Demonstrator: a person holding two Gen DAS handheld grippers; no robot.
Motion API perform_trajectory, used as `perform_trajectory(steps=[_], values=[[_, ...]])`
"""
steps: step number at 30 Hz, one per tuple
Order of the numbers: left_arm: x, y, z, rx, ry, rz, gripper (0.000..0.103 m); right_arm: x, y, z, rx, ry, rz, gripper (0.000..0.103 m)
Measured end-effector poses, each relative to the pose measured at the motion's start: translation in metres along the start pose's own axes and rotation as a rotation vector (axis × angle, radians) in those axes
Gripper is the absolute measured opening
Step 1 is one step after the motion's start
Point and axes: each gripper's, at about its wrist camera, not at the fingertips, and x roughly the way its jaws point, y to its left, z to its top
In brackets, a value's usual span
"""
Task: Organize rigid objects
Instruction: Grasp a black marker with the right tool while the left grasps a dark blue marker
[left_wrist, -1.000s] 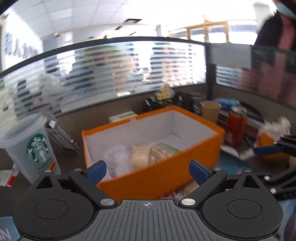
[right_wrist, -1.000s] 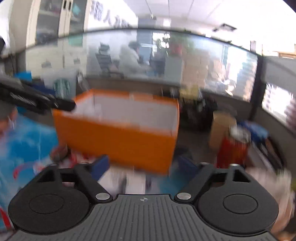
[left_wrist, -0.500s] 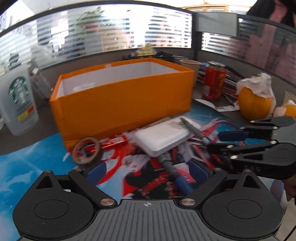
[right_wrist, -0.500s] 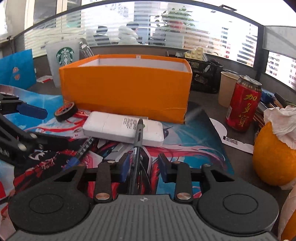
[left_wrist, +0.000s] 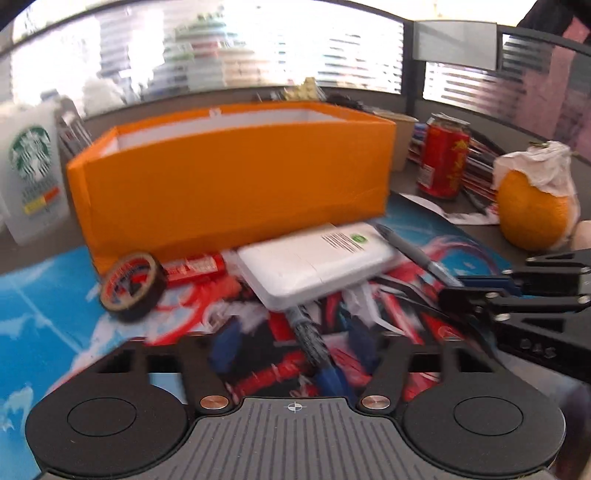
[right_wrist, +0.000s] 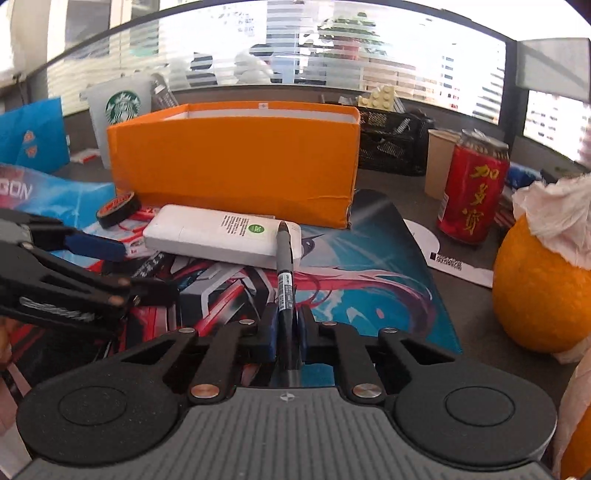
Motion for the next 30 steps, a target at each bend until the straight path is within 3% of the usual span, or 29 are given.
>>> perform_trajectory(steps=[1, 5, 9, 13, 17, 22, 30], values=[[0.000, 0.001, 0.001, -0.015, 0.000, -0.001, 0.049, 0.001, 0.000, 0.001, 0.008, -0.002, 0.003, 0.011], [-0.002, 0.000, 0.001, -0.003, -0.004, 0.022, 0.013, 0.006, 0.000, 0.005, 0.018, 0.004, 0.010, 0.012], [-0.006, -0.003, -0.003, 0.036, -0.007, 0.043, 0.011, 0.006, 0.006, 0.005, -0.008, 0.002, 0.001, 0.010], [-0.014, 0.003, -0.006, 0.048, -0.001, 0.074, 0.011, 0.004, 0.001, 0.005, 0.054, 0.004, 0.049, 0.010], [-0.025, 0.018, -0.014, 0.035, 0.006, 0.118, 0.011, 0.001, 0.000, 0.006, 0.101, 0.008, 0.099, 0.010], [-0.044, 0.041, -0.026, 0.001, 0.012, 0.190, 0.011, -0.002, 0.018, 0.007, 0.053, 0.016, 0.131, 0.010], [-0.058, 0.054, -0.037, -0.016, 0.006, 0.203, 0.012, 0.002, 0.038, 0.007, -0.041, 0.026, 0.072, 0.011]])
